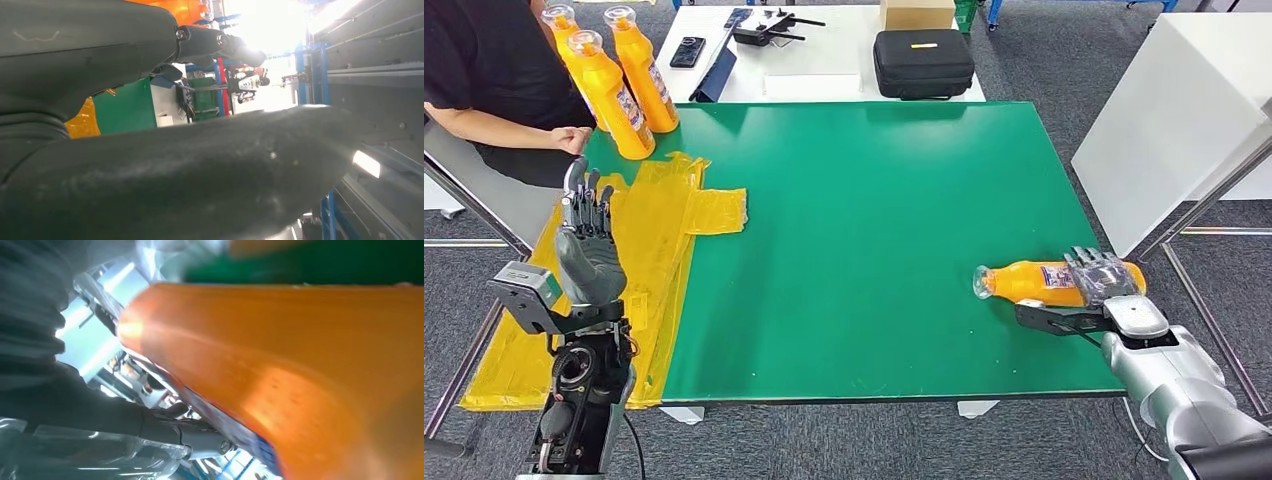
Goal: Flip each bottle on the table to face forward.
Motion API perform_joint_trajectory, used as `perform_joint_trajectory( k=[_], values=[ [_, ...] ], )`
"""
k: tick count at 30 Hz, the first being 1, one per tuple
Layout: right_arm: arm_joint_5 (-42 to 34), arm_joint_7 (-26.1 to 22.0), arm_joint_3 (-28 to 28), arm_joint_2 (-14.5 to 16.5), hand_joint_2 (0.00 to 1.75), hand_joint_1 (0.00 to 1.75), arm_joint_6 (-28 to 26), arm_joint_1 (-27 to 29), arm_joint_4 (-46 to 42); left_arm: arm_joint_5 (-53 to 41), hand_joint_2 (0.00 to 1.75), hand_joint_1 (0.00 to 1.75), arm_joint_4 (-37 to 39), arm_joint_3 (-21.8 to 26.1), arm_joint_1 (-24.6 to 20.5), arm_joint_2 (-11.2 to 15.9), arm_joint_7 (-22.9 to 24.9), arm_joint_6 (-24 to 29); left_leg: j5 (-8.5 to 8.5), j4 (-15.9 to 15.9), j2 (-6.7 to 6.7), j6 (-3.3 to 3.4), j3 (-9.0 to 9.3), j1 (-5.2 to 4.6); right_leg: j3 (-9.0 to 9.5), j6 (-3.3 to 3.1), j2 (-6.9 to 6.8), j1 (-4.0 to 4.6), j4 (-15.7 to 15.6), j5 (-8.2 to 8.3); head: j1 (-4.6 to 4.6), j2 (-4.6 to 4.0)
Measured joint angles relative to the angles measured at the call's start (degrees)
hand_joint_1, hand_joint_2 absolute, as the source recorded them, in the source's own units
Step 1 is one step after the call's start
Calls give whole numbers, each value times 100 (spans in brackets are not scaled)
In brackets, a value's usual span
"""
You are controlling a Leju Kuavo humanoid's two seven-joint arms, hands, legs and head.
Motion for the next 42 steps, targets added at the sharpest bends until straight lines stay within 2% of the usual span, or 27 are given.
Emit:
perform_joint_trajectory(
  k=[12, 16, 18, 22, 25, 32, 42],
  values=[
    [137, 81, -2, 272, 175, 1, 51, -101, 157, 61, 0, 0, -31, -54, -12, 0, 12, -1, -2, 0, 28, -2, 20, 6, 13, -1, 14, 1, -1, 2, 1, 0],
    [147, 88, -5, 302, 175, 154, 107, -122, 193, 67, 0, 0, -44, -56, -15, 0, 15, -1, -3, 0, 31, -3, 25, 8, 16, -2, 17, 4, -1, 2, 2, 0],
    [145, 81, -10, 325, 175, 154, 130, -126, 211, 68, 0, 0, -49, -60, -18, 0, 16, -1, -3, 0, 33, -4, 28, 8, 17, -3, 21, 4, -1, 3, 1, 0],
    [156, 58, -20, 376, 175, 171, 146, -141, 231, 68, 0, 0, -52, -71, -23, -2, 16, -1, -3, 0, 34, -4, 32, 9, 19, -4, 25, 4, -1, 4, 0, 0],
    [168, 32, -21, 394, 175, 175, 164, -152, 239, 72, 0, 0, -53, -82, -27, -2, 16, -1, -3, 0, 34, -4, 33, 9, 21, -4, 25, 4, -1, 4, 1, 0],
    [192, -78, -29, 482, 175, 175, 444, -182, 295, 101, 0, 0, -161, -102, -35, -19, 22, 13, -4, 0, 34, -4, 39, 9, 26, -4, 25, 4, -2, 4, 2, 0],
    [113, -154, -58, 572, 175, 175, 488, -116, 358, 164, 0, 0, -290, -100, -38, -24, 13, 53, -33, -1, 53, -23, 98, 14, 65, -9, 60, 13, -6, -7, 2, 0]
  ],
)
